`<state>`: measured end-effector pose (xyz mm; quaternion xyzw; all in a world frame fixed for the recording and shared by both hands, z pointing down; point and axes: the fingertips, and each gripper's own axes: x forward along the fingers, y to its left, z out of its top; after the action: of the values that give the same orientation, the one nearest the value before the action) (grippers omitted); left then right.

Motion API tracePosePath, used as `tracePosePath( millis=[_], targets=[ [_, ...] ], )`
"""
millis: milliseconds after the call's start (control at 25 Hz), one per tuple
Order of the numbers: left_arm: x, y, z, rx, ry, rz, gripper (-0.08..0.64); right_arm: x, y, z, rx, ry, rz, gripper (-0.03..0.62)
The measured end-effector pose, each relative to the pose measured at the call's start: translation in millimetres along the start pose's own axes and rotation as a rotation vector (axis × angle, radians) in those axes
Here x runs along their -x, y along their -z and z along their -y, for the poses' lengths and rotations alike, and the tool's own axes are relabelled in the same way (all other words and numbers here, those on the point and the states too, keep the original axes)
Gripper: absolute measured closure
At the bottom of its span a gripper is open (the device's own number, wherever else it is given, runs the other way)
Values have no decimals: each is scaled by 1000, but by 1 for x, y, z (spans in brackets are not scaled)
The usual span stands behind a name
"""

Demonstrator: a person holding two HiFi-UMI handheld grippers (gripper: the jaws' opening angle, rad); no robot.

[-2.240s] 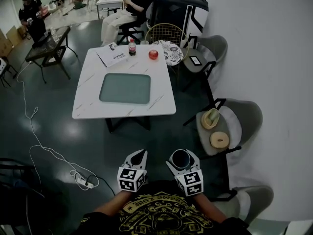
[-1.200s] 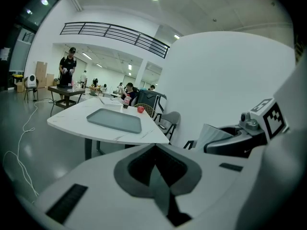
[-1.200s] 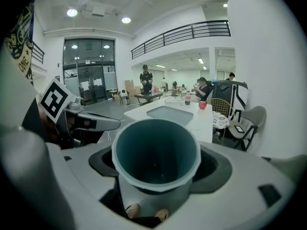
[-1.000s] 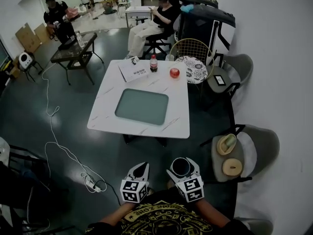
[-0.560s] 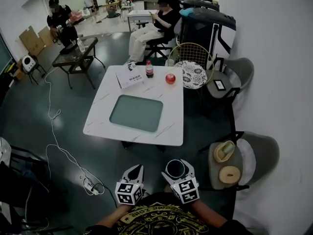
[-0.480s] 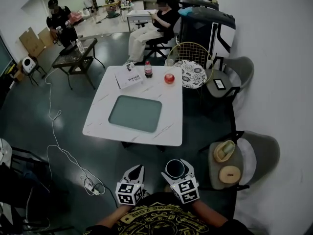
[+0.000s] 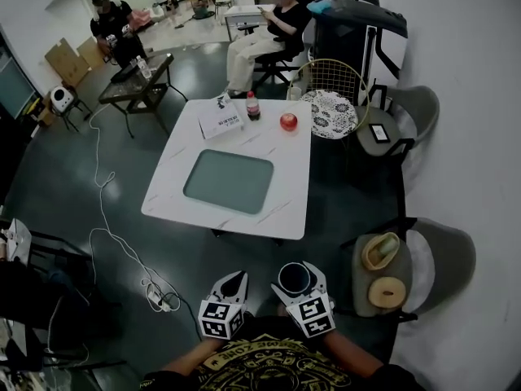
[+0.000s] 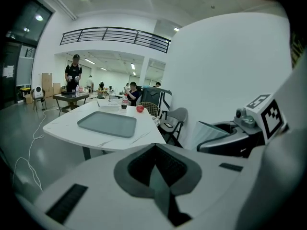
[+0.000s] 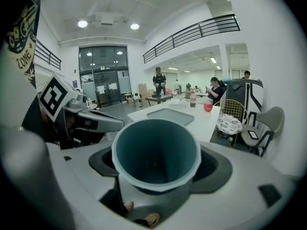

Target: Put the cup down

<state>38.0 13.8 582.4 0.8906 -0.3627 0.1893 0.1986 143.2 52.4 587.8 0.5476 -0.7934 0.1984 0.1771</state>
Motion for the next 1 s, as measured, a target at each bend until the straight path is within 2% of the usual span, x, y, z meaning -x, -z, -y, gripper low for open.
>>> tracePosePath(
  millis=[440, 760, 1000],
  targets=[
    [-3, 5, -6, -1, -48, -16, 551, -16, 7, 7, -7, -38, -10, 212],
    [-27, -4, -25, 10, -3, -11, 551, -37, -4, 16, -5, 2, -32, 212],
    [-41, -22, -56, 37, 15, -10, 551, -63, -25, 22, -7, 41, -53, 212]
  ],
)
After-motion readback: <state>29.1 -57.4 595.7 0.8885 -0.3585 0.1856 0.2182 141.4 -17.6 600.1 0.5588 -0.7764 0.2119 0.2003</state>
